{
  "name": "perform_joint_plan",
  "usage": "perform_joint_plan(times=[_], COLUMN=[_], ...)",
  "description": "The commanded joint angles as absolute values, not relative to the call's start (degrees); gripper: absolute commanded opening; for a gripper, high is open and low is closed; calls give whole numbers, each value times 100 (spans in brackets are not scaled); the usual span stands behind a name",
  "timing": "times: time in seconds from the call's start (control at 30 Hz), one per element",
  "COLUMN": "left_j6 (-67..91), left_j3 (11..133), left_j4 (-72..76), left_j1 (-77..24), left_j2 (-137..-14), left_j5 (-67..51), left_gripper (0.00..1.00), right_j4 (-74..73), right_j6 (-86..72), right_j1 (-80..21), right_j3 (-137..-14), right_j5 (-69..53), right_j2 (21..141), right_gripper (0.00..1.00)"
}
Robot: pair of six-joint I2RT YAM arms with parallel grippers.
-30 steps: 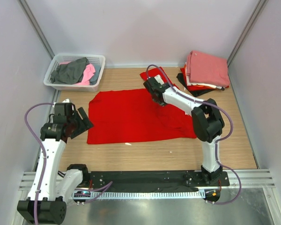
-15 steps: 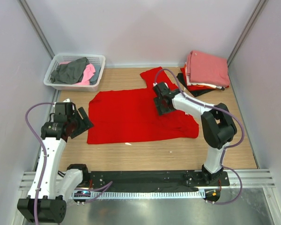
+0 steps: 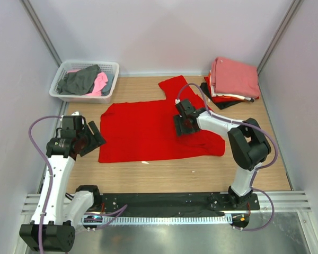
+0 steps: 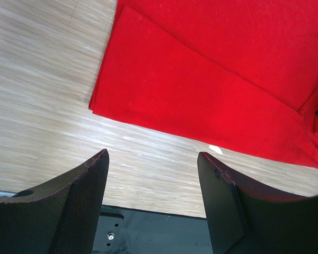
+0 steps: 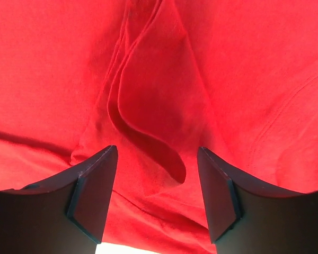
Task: Fold and stack the t-shirts
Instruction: Fold the tshirt
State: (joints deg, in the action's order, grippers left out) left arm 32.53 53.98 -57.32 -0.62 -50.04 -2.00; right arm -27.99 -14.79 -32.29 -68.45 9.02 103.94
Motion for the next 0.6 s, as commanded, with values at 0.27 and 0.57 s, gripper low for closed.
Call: perform_joint_plan(times=[0.27, 0.57], left_j6=[3252, 3261], left_j3=[5370, 5379], left_j4=[-5713, -5730], left_j1=[-18, -18], left_j2=[-5027, -5027], left_j5=[-185, -176], left_gripper=[69, 68], right_j4=[-2276, -2759], right_j6=[-1731, -1143], right_j1=[-3234, -3234], right_j3=[-6495, -6855], right_j5=[510, 1527], right_j2=[9844, 9826], right_gripper=[26, 1])
